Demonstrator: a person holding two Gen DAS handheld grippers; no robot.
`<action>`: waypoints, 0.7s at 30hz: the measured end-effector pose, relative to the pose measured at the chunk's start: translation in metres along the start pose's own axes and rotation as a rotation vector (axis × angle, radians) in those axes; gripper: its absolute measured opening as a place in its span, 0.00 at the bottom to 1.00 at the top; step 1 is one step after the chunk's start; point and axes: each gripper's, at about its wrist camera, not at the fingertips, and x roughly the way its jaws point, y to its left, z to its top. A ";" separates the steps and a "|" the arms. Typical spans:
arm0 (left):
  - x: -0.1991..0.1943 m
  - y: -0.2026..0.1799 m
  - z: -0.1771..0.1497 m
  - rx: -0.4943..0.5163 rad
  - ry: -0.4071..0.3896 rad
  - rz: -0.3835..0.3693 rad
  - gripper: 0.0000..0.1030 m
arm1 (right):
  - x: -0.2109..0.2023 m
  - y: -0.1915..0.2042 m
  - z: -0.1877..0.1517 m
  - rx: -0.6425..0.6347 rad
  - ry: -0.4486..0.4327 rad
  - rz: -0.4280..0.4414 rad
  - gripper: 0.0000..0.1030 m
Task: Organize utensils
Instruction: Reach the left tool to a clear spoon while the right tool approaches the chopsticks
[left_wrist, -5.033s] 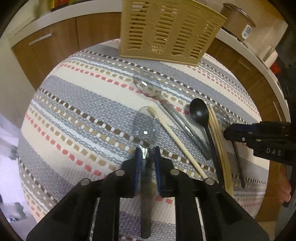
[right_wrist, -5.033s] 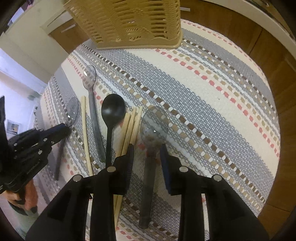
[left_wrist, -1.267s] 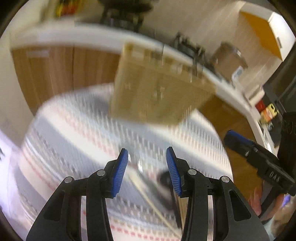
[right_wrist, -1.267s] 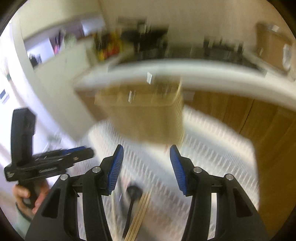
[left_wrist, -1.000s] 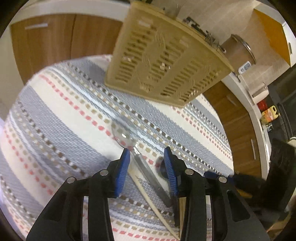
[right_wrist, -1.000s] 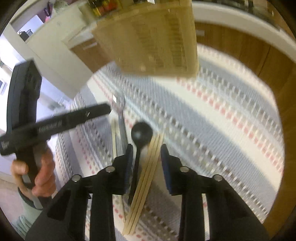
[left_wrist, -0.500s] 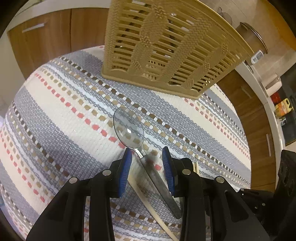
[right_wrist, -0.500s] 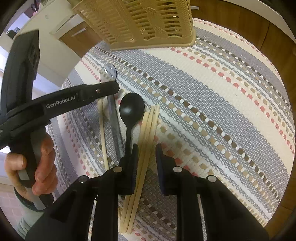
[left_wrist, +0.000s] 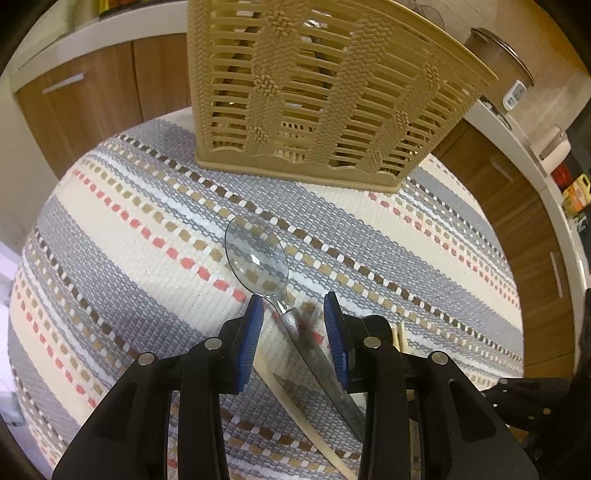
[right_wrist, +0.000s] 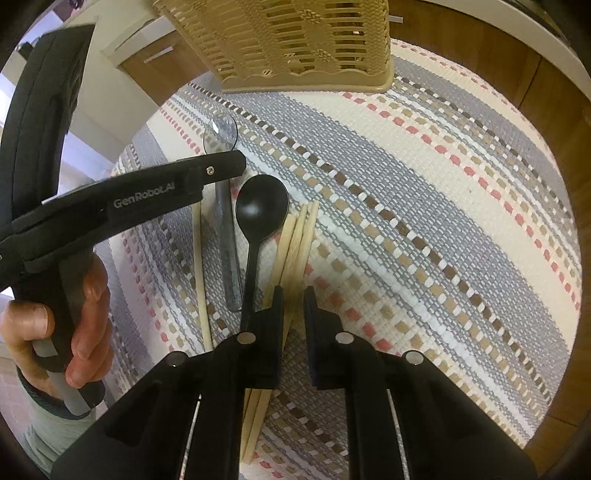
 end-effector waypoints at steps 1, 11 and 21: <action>0.000 -0.003 -0.001 0.012 -0.006 0.017 0.31 | -0.001 0.002 -0.002 -0.008 0.002 -0.013 0.09; 0.011 -0.048 -0.014 0.126 -0.083 0.217 0.23 | -0.003 0.007 -0.030 -0.104 -0.090 -0.061 0.08; 0.013 -0.080 -0.024 0.238 -0.090 0.312 0.10 | -0.016 -0.020 -0.059 -0.130 -0.147 -0.039 0.08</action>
